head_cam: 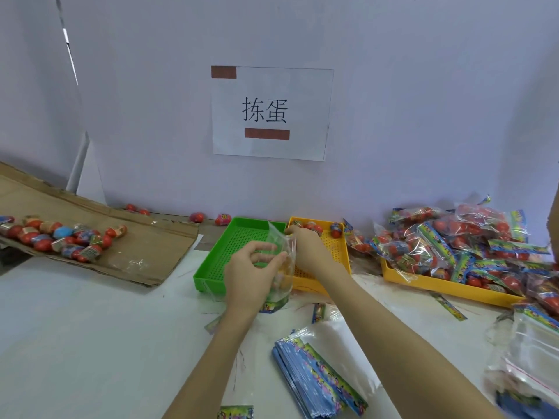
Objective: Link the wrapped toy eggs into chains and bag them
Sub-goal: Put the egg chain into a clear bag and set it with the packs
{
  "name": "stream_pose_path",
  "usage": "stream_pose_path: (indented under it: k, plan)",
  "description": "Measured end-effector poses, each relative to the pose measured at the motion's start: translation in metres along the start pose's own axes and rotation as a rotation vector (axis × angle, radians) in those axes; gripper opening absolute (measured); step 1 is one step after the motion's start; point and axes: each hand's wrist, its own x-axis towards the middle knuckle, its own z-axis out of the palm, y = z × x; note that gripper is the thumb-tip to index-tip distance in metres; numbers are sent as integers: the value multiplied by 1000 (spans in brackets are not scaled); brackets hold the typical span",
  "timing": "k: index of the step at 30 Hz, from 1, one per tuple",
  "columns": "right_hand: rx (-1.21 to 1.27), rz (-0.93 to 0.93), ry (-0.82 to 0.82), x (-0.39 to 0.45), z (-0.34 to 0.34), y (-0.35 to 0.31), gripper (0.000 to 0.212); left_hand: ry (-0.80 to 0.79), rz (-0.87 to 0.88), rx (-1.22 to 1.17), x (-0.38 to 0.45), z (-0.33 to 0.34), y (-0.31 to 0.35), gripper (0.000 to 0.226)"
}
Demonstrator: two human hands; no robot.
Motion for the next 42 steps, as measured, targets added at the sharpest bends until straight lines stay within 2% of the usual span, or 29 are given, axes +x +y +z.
stream_pose_path:
  k: [3,7,10,14,19,21,25,31,37,42]
  plan:
    - [67,17,98,-6,0,3,35,-20,-9,-15,-1,-1,1,22]
    - [436,118,224,-27,-16,8,48,-44,-12,-14,-2,-2,2,24]
    - [704,183,285,-51,-29,13,39,-61,-17,-30,-2,0,2,25]
    - [1003,166,332,-88,-42,17,22,-106,20,17,-1,4,3,22]
    - [1217,119,348,-112,-50,15,30,-227,72,18,-7,9,6,24]
    - [1146,52,375,-118,-53,13,34,-278,91,14,-9,12,7,26]
    - [752,-119,472,-124,-60,13,37,-360,135,-16,-14,17,10,29]
    - [850,-165,380,-126,-52,8,34,-373,175,-34,-17,20,13,34]
    - [635,-199,385,-126,-49,7,32,-367,175,-66,-18,20,14,36]
    - [554,-204,379,-127,-50,9,32,-382,183,-114,-18,18,15,41]
